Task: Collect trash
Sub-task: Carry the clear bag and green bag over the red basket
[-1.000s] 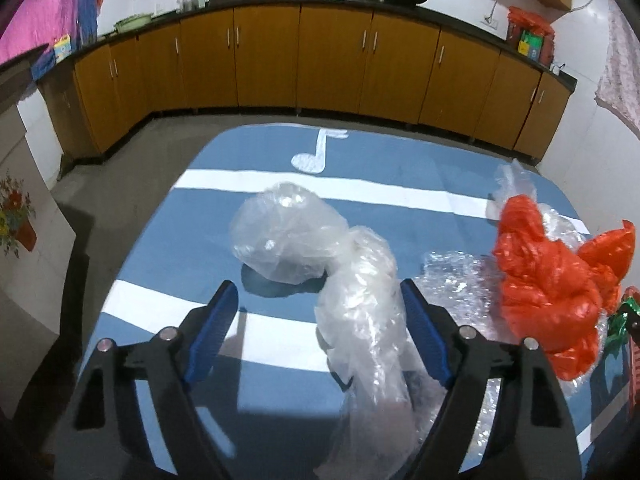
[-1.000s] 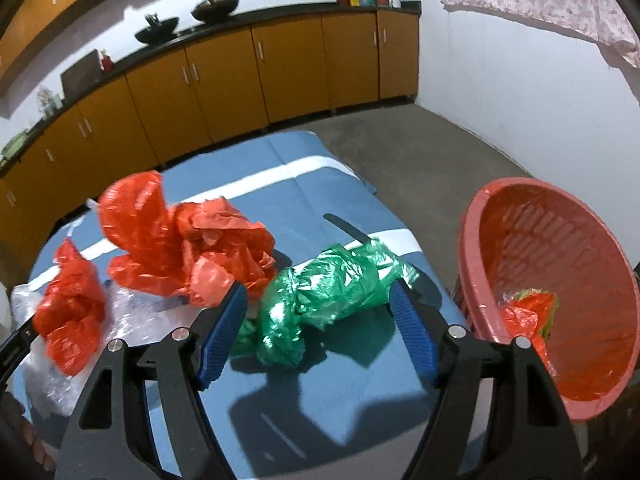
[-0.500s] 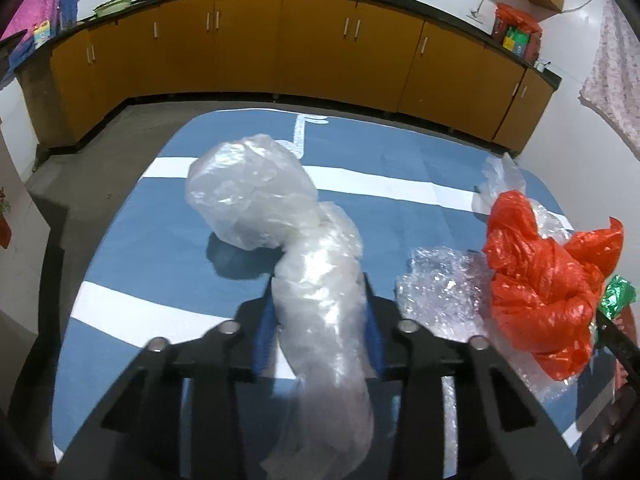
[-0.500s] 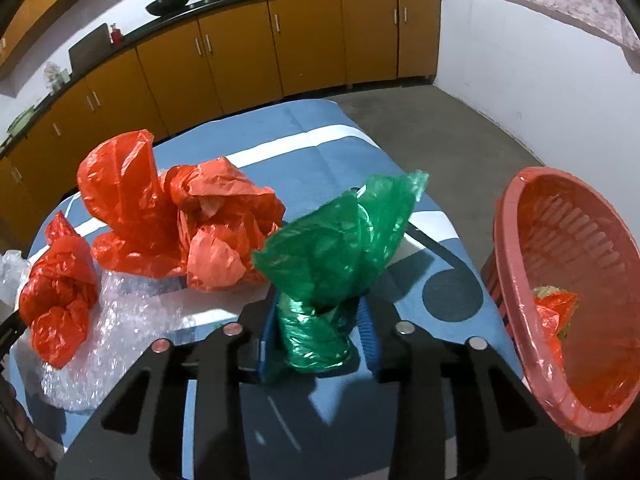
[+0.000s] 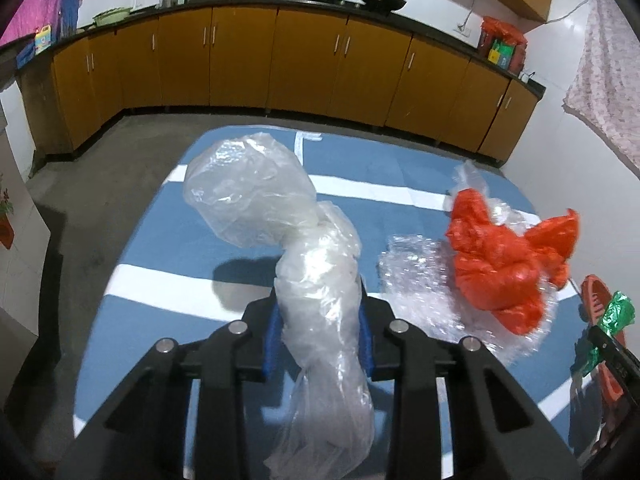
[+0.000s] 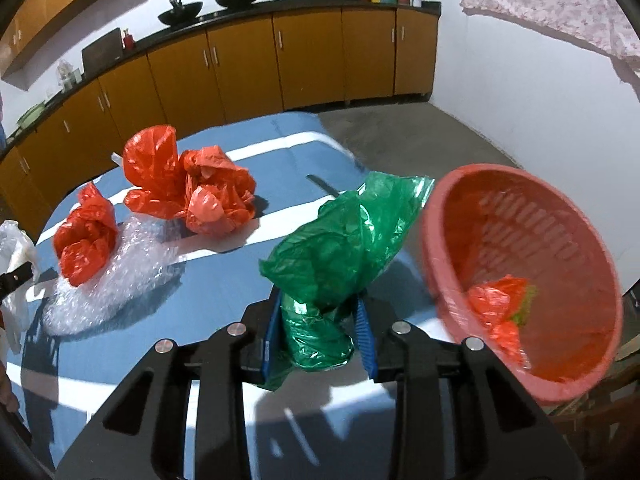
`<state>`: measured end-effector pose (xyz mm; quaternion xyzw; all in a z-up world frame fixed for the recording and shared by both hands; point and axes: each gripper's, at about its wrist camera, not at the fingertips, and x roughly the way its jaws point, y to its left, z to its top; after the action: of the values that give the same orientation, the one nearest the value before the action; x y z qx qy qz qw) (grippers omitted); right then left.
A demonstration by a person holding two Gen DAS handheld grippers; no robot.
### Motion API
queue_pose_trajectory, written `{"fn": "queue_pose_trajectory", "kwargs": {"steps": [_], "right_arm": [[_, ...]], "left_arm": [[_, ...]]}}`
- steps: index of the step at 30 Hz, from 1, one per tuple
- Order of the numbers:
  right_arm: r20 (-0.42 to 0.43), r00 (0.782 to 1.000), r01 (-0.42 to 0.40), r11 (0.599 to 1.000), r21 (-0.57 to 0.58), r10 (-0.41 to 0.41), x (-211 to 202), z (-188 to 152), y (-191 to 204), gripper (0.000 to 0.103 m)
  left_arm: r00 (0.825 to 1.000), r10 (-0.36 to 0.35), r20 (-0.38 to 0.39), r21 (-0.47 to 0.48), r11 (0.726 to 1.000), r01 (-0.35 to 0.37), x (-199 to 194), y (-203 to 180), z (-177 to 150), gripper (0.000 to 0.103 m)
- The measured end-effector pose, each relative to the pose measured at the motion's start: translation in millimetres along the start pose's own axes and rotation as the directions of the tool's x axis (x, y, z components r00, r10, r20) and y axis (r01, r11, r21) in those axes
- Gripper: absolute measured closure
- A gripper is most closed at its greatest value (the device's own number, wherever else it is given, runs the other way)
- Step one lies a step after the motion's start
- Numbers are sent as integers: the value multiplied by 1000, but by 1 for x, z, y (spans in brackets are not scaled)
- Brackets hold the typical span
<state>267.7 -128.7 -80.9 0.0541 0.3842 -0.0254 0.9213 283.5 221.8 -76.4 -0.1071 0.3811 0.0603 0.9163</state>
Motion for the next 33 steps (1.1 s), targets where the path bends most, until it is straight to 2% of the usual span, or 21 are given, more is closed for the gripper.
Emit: {"fn": "queue_pose_trajectory", "kwargs": {"steps": [10,18,33], "right_arm": [[94,994,52,999,13,-53,-65,-2,-35,70],[167,980,107,994,-8,-104,-104,-9,-48,70],[183,967,174,984,35,-177,-128,-21,-88,70]], "left_arm": [[994,-91,54,52,995,88,-59,-34,-9,72],[983,-164,77,137,979,153,-98,-79,-19,71],[966,-256,43,249,939,238,-117,-152,-45,71]]}}
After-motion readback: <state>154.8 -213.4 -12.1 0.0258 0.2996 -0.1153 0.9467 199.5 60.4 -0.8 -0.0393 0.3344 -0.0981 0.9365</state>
